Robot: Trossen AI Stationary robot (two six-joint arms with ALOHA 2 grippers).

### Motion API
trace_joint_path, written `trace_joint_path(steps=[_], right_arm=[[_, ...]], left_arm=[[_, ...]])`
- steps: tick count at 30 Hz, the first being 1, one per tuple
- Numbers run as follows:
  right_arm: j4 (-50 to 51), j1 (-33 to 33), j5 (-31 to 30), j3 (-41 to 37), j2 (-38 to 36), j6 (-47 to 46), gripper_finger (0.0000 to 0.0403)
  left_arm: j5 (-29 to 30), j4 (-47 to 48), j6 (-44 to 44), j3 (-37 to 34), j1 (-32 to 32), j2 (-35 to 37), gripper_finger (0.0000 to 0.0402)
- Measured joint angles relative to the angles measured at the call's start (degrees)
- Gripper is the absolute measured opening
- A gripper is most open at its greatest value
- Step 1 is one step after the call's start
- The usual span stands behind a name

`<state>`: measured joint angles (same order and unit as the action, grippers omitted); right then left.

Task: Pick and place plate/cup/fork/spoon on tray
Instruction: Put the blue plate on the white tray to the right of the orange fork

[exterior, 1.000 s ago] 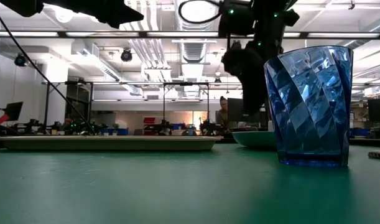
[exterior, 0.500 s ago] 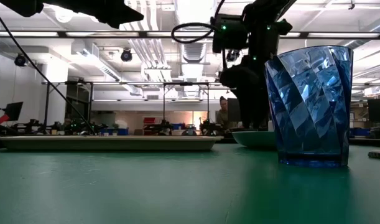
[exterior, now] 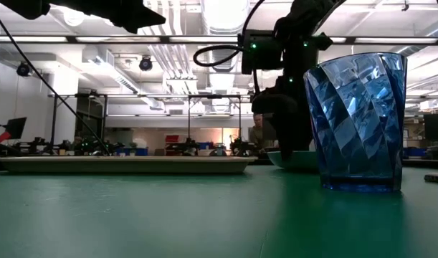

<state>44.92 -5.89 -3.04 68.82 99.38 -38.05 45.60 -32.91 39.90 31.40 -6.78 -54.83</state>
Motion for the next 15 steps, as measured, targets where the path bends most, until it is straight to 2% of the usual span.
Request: trace_joint_path(steps=[15], right_arm=[[-0.35, 0.13, 0.18, -0.24, 0.43, -2.09, 0.0029]], left_arm=[[-0.02, 0.02, -0.02, 0.00, 0.01, 0.00, 0.0034]])
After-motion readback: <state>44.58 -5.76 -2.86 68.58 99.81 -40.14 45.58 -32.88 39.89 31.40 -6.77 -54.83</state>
